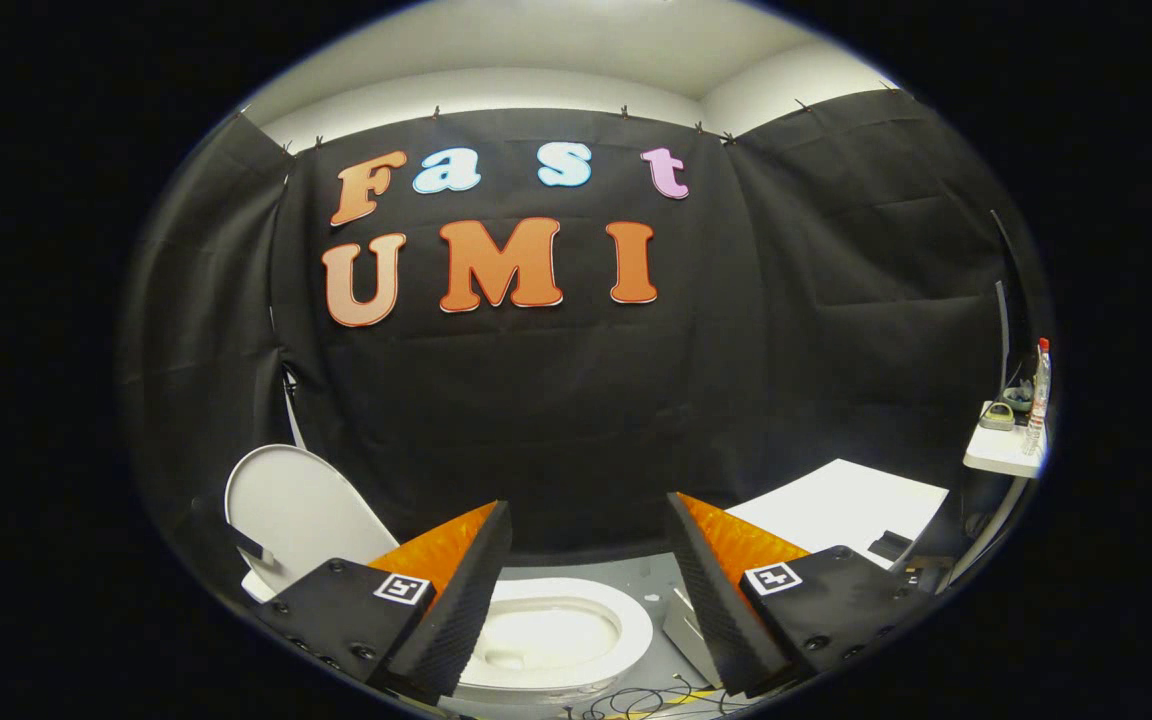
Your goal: Open the toilet lid.
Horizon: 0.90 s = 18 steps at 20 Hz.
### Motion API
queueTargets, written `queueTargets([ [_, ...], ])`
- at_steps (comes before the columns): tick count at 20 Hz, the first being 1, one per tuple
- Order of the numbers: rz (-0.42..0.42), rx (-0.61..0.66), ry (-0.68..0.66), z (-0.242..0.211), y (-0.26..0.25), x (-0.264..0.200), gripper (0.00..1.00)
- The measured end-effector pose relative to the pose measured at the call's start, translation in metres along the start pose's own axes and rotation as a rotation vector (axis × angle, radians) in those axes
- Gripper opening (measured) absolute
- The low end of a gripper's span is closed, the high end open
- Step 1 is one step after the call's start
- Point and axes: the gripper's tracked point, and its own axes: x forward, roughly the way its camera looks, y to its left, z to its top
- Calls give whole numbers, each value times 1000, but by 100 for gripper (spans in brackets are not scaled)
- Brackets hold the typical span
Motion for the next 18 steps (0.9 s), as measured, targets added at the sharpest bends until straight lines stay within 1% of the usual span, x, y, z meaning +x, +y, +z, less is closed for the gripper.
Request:
queueTargets([
  [4,-5,-15,-2,2,-2,-2,99],
  [9,-18,6,6,0,-8,-1,98],
  [18,-21,-8,-5,5,-10,-3,99],
])
